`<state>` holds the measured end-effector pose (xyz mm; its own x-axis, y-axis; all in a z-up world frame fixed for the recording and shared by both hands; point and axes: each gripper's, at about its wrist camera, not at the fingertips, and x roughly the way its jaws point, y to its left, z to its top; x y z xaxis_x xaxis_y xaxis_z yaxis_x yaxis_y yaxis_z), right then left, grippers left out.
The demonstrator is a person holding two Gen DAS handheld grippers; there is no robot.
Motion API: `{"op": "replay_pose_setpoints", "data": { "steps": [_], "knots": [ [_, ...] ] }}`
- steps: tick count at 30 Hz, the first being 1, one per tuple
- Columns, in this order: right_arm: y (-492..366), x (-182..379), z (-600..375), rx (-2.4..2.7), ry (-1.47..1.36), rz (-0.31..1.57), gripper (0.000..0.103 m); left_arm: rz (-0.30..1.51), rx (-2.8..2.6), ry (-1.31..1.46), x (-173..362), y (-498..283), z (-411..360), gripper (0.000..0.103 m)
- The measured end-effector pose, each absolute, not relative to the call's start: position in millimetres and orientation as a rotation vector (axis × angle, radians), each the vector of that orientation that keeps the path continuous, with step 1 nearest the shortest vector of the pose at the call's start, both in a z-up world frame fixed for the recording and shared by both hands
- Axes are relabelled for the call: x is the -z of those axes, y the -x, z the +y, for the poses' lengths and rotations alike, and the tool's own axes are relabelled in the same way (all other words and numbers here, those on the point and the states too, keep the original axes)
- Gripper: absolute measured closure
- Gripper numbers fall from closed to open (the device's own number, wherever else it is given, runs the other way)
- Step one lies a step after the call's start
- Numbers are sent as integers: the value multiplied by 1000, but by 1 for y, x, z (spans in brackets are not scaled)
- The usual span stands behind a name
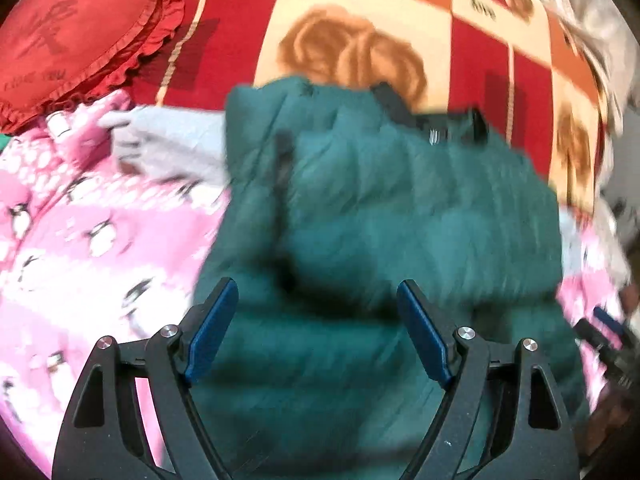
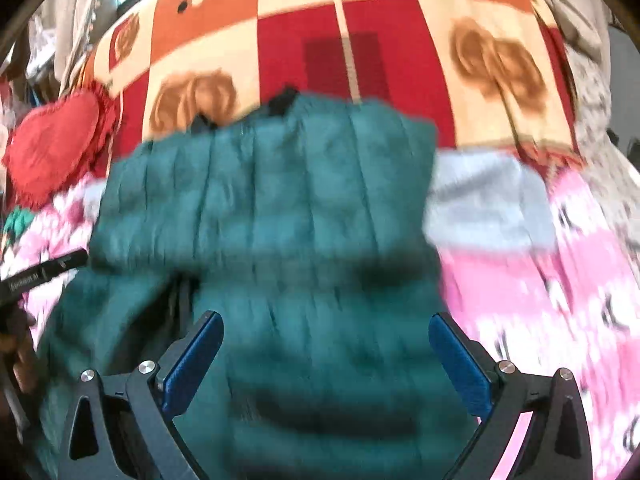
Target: Fold large clothes
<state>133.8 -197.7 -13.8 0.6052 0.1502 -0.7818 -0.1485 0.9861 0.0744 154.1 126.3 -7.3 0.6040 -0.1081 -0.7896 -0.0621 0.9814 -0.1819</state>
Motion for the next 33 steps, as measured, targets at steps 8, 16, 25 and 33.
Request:
{"op": "replay_pose_setpoints", "data": {
  "steps": [8,16,25,33],
  "knots": [
    [-67,58,-244,-202,61,1073,1,1026,88,50,36,-79,168,21],
    [-32,29,-264,-110,-34,964,1,959,91,169,29,-44,191,21],
    [10,-33,-222,-140,-94,720,1,852,86,191,-7,-26,196,21],
    [15,-18,-175,-54,-3,749,1,884,39,182,5,-3,176,21]
  ]
}}
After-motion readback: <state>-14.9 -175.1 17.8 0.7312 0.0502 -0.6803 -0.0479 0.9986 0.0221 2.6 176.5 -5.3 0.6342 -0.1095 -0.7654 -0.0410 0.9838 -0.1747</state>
